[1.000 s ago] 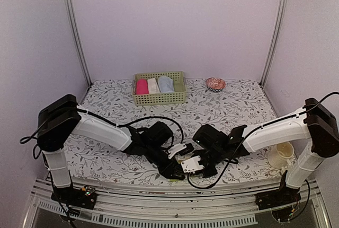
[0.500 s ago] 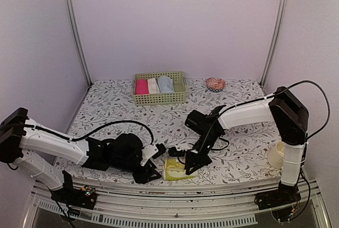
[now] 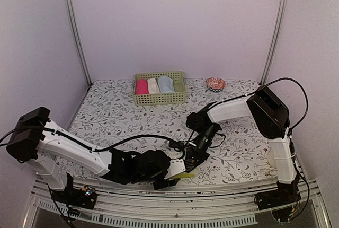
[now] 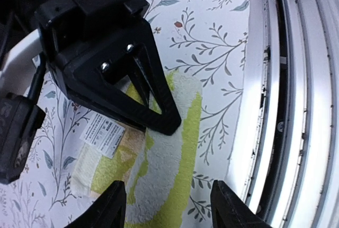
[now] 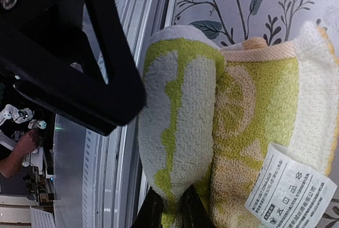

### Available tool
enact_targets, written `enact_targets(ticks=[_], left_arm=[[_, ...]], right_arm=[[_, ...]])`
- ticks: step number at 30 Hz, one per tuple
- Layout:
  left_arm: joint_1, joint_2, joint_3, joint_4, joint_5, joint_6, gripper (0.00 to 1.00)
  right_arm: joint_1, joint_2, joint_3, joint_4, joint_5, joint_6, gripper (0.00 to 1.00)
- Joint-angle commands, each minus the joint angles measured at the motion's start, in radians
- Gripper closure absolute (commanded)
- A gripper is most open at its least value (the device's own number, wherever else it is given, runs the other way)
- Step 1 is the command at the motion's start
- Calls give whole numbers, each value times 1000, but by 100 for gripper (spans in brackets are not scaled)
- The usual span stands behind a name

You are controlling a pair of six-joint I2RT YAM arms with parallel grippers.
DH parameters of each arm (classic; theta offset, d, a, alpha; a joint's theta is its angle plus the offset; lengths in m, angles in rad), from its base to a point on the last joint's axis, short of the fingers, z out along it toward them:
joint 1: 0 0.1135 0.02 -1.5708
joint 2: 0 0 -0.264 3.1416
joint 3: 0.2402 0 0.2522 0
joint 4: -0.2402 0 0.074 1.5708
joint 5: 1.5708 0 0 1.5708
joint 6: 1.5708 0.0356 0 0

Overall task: Roll the towels
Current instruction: Roll the towel at the center of the board.

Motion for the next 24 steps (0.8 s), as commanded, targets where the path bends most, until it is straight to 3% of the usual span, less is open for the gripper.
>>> enact_targets(ticks=[1,6,13,19,24], left_arm=[[-5,107,56,4,-74,178,43],[0,201,111,-33,-93,204,49],[-2,214,135,-47,-39,182,77],[1,203,146,-105,25,142,82],[2,196,140,-127,48,115,83]], right_arm=[[5,48,5,-37,50,-19,92],[5,39,7,-34,42,-16,92],[5,5,7,-64,15,-31,87],[-1,-100,5,-180,-34,-128,71],[-36,-144,-16,-159,-43,-118,69]])
